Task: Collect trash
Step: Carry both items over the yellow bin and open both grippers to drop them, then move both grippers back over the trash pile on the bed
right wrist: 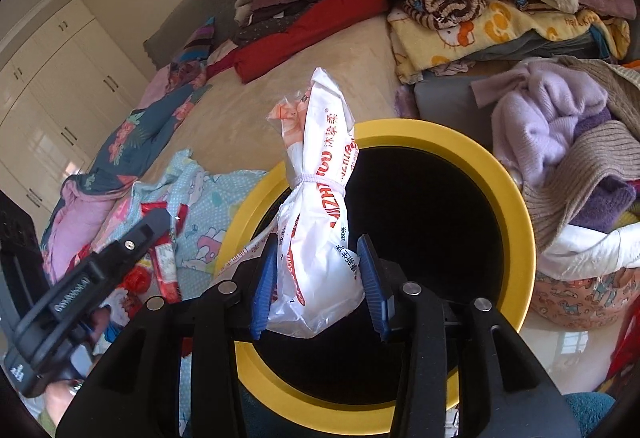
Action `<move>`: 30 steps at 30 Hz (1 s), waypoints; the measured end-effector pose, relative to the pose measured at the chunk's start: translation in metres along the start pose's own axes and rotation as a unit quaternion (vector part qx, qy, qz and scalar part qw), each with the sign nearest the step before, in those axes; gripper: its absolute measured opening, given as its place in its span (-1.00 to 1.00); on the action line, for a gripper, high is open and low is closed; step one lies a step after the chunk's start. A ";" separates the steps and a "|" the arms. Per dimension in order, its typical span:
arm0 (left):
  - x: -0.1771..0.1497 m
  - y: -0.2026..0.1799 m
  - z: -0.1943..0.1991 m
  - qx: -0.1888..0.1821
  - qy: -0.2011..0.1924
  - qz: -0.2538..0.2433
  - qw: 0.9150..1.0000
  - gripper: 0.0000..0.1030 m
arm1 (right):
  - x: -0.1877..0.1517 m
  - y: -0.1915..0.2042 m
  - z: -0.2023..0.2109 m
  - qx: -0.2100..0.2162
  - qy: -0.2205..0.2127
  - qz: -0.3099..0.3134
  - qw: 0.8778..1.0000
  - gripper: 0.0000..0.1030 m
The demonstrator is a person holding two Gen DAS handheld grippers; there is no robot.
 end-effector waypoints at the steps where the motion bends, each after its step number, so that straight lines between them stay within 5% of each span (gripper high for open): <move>1: -0.003 0.002 -0.003 0.001 0.004 0.005 1.000 -0.94 | 0.000 -0.001 0.001 -0.002 -0.002 0.000 1.000 -0.22; 6: -0.009 0.005 -0.012 -0.008 0.010 0.019 1.000 -0.84 | 0.003 -0.011 0.000 -0.026 -0.011 0.001 1.000 -0.08; 10: -0.009 0.004 -0.009 -0.020 0.005 0.025 0.999 -0.16 | 0.016 -0.011 0.006 -0.035 -0.050 0.014 0.998 0.20; 13: -0.007 0.003 -0.005 -0.027 -0.002 0.026 0.999 0.01 | 0.023 -0.014 0.009 -0.036 -0.069 0.002 0.997 0.30; 19: 0.005 0.014 0.012 -0.011 -0.031 0.032 0.999 0.74 | 0.027 -0.015 0.011 -0.042 -0.080 0.006 0.996 0.39; 30: 0.020 0.052 0.049 0.047 -0.073 0.024 0.996 0.79 | 0.029 0.029 0.019 0.002 -0.116 0.052 0.992 0.56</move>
Point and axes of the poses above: each gripper's, at about its wrist camera, not at the fingertips, and z roughly against the way its jaws point, y to its left, x to its top, the point moved 10 cm from there along -z, roughly the way its jaws point, and after that the axes turned 13 degrees about -y, right-handed, at the moved point
